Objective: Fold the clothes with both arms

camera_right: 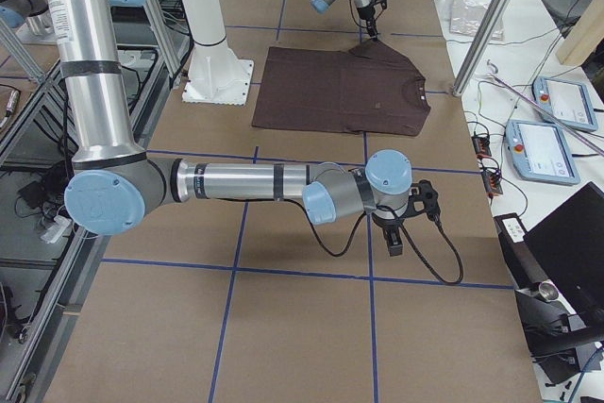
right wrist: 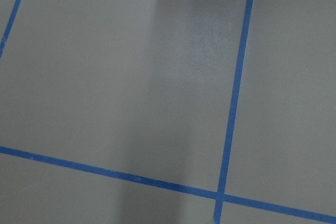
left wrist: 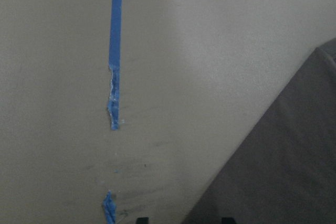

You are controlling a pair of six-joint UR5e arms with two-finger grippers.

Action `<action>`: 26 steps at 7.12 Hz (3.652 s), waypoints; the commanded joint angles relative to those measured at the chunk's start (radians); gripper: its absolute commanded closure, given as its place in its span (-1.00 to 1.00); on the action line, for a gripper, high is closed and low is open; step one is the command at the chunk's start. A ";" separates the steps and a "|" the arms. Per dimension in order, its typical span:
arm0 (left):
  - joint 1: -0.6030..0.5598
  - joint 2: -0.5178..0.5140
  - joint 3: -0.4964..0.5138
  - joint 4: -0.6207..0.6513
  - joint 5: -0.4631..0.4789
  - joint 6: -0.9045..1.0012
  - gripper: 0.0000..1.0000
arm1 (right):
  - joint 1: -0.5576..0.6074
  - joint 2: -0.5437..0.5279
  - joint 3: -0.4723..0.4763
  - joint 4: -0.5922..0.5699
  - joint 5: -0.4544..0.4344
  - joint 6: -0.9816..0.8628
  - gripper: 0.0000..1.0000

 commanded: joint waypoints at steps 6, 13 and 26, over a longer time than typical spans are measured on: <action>0.008 -0.007 -0.037 0.009 0.008 -0.021 1.00 | 0.000 0.003 -0.001 -0.002 -0.001 0.000 -1.00; 0.092 -0.292 -0.020 0.394 0.011 -0.223 1.00 | -0.001 0.011 0.002 -0.003 -0.005 0.014 -1.00; 0.133 -0.050 -0.592 0.558 -0.046 -0.036 -1.00 | -0.225 -0.231 0.486 0.005 0.001 0.527 -1.00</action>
